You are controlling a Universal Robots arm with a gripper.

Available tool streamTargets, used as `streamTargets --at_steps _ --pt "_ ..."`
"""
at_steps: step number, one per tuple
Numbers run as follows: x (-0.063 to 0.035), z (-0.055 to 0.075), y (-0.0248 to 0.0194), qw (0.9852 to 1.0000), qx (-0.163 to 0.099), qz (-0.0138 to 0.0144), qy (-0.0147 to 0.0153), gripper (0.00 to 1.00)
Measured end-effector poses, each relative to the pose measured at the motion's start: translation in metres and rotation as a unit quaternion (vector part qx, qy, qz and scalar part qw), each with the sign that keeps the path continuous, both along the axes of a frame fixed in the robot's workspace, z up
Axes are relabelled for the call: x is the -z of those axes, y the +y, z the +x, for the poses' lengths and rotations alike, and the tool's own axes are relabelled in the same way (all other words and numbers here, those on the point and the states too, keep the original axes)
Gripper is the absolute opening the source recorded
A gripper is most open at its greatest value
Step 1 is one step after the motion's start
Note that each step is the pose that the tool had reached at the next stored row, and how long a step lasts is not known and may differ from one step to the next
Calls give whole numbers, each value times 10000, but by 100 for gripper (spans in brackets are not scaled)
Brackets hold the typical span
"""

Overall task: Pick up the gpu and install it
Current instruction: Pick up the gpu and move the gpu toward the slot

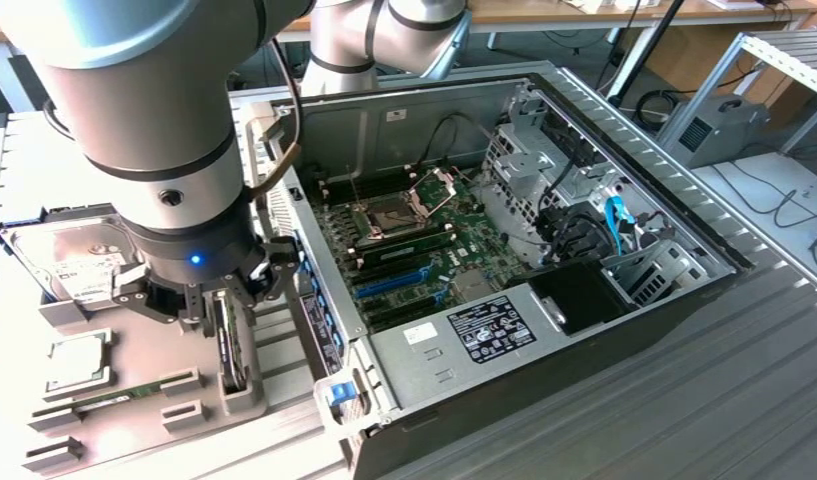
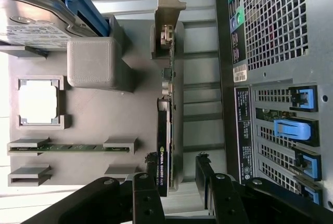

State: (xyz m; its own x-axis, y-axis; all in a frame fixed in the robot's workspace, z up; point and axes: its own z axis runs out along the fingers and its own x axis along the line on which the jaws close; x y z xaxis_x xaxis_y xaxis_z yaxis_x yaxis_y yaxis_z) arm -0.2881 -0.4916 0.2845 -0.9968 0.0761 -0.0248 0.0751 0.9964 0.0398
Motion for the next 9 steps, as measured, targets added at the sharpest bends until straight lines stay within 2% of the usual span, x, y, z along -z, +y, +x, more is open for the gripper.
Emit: streamTargets --at_steps 9 --pt "43 0 0 10000 0 0 0 42"
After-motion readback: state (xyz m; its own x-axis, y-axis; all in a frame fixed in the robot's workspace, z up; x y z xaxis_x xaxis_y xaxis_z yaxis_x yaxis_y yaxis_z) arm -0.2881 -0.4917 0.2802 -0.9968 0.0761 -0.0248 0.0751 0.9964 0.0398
